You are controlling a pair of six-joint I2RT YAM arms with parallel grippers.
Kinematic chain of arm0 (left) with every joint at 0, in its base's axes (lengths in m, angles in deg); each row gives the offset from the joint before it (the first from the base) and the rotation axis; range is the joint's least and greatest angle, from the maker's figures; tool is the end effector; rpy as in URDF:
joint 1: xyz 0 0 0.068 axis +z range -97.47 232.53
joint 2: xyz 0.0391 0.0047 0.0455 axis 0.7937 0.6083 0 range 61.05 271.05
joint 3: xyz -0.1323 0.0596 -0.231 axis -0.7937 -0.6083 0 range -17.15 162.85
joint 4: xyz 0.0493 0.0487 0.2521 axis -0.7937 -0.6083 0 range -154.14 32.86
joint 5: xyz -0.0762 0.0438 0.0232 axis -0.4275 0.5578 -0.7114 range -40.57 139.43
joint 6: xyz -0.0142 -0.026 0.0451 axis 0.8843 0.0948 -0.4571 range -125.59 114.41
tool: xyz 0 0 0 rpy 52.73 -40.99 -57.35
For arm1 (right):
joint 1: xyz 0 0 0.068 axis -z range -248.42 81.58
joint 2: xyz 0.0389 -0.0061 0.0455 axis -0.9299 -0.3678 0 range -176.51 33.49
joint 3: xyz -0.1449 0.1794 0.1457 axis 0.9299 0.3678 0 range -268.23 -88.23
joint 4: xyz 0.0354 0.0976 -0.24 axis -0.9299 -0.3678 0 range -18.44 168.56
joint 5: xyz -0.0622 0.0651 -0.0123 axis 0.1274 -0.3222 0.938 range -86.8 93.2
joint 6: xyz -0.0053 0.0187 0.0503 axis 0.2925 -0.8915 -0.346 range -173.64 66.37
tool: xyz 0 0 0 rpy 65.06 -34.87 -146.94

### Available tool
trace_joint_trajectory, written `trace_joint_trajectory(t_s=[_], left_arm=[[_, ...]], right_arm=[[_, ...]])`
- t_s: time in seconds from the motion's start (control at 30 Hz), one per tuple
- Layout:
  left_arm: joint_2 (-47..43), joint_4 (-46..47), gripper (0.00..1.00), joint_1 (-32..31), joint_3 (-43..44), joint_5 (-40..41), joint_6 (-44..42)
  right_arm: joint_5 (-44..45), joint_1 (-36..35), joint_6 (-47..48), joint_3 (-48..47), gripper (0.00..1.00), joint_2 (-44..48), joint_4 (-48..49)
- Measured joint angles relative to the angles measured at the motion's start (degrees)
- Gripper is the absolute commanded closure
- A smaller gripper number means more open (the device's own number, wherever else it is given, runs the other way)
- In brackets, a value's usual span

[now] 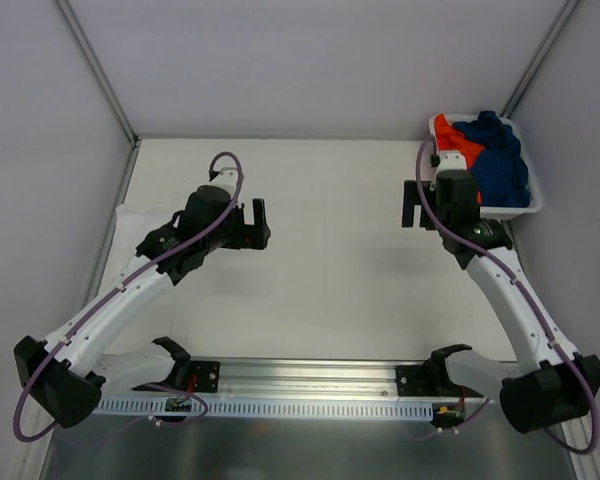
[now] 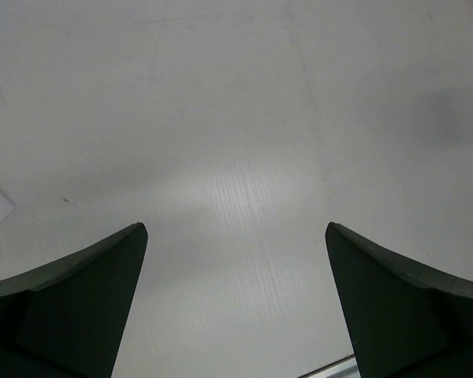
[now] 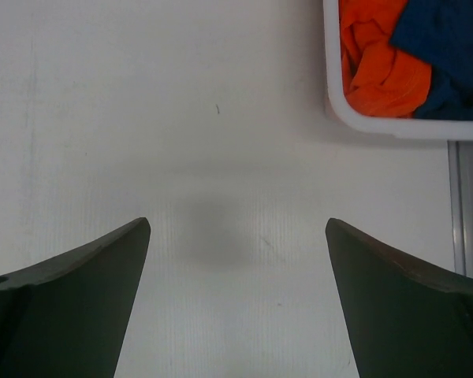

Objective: Fold and stack the t-shirts
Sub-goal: Grab crumpled tshirt from bin with the right arm

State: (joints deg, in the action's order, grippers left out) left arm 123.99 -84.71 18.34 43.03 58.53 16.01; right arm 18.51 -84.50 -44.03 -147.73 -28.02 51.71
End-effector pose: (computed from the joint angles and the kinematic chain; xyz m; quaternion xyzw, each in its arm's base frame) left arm 0.2032 -0.1312 0.3416 0.0556 0.8638 -0.1713 0.4705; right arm 0.2293 0.0564 0.3446 -0.1236 0.8470 -0.0861 0.5097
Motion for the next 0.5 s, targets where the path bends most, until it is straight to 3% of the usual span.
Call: trace_joint_trajectory(t_s=[0.1, 0.37, 0.5], left_arm=[[-3.4, 2.0, 0.01, 0.0, -1.8, -1.8, -0.6], [-7.5, 4.9, 0.01, 0.0, -4.1, -1.4, -1.4], [-7.5, 5.2, 0.01, 0.0, -5.6, -1.0, -1.4]], right_arm=[[0.6, 1.6, 2.2, -6.9, 0.00, -8.2, 0.0], [-2.1, 19.4, -0.4, -41.5, 0.01, -44.7, -4.5], [0.7, 21.5, -0.3, -55.5, 0.01, -57.0, -8.8]])
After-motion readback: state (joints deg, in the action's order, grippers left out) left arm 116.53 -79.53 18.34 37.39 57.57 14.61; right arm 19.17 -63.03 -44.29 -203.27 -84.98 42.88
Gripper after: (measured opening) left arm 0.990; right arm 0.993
